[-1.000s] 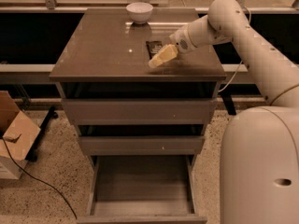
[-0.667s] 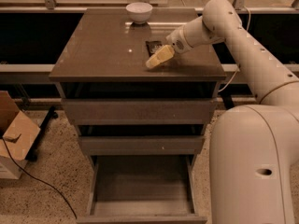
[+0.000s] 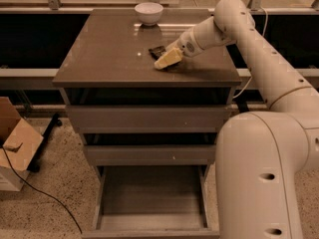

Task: Place rxbar chocolate into bottom drawer

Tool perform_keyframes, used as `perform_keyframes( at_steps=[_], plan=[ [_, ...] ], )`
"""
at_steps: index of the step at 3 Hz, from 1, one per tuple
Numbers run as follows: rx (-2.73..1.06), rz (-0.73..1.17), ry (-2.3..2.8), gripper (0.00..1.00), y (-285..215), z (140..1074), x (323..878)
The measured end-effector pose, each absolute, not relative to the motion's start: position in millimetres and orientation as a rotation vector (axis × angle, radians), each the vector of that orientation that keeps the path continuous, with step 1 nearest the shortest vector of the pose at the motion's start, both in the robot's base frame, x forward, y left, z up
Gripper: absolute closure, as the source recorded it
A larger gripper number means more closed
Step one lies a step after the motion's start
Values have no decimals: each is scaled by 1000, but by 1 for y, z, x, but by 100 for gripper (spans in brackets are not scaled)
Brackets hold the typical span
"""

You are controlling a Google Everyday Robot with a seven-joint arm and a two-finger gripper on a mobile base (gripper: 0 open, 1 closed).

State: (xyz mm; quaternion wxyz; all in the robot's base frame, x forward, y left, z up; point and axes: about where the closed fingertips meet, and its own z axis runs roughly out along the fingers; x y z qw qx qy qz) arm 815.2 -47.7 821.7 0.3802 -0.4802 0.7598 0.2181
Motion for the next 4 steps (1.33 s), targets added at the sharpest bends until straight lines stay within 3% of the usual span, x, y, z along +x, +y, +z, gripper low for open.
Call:
perform_keyframes(
  at_steps=[2,4],
  plan=[
    [-1242,635,1951,100,-48,835,798],
    [-1307,642,1951,100,-76,883,736]
  ],
)
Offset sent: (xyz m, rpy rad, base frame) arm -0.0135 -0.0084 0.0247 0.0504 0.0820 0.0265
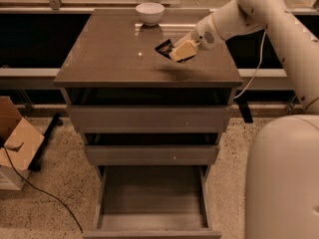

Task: Place rxbar chocolate into bottom drawer

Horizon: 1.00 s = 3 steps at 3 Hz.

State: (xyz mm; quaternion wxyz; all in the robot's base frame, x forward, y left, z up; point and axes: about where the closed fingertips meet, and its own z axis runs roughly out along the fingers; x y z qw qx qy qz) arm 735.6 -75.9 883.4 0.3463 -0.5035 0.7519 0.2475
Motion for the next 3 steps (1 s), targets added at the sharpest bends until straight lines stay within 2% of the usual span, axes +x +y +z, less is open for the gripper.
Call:
perform_keyframes(
  at_steps=[3],
  plan=[
    [-1315,609,2015,100,-131,884,584]
  ],
)
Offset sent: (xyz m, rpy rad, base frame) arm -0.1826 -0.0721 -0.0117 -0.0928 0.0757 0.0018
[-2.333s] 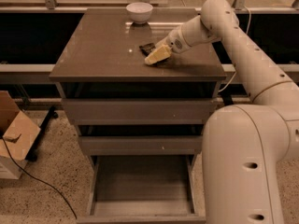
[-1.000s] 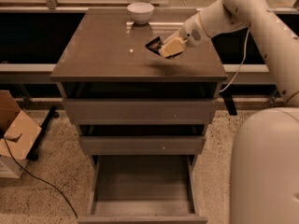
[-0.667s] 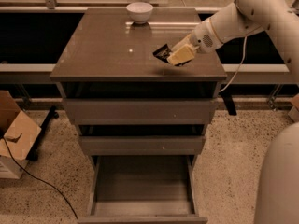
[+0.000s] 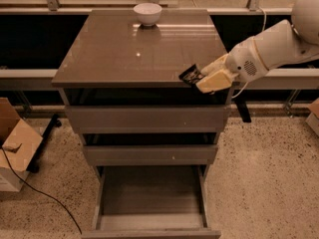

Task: Place rxbar chocolate into bottom drawer

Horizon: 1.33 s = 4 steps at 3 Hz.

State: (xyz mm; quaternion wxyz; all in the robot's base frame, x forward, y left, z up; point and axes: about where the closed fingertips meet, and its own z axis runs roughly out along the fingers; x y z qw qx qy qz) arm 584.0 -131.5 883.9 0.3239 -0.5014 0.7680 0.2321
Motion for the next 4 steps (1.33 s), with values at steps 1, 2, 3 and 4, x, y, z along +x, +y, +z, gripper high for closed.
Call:
perform_keyframes(
  at_steps=[1,2,3,4],
  plan=[
    [-1325,581,2056,100,-130,856,540],
    [-1278,566,2143,100,-126,794,503],
    [-1213,567,2181,100,-124,751,499],
    [-1187,568,2184,100,-121,701,507]
  ],
)
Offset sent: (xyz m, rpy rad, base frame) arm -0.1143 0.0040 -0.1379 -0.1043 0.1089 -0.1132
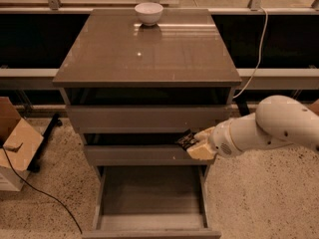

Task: Place rxbar chocolate into bottom drawer

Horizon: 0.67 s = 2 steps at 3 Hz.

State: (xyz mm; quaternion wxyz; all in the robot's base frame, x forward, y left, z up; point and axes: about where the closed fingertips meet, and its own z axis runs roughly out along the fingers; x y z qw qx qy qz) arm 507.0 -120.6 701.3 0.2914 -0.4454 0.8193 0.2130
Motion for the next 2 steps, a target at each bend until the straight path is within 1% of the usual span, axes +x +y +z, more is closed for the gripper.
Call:
perform_keyframes(
  at_steps=[1,2],
  plan=[
    [-1081,592,2206,100,-119,635,524],
    [-1083,590,2213,100,-118,632,524]
  ],
)
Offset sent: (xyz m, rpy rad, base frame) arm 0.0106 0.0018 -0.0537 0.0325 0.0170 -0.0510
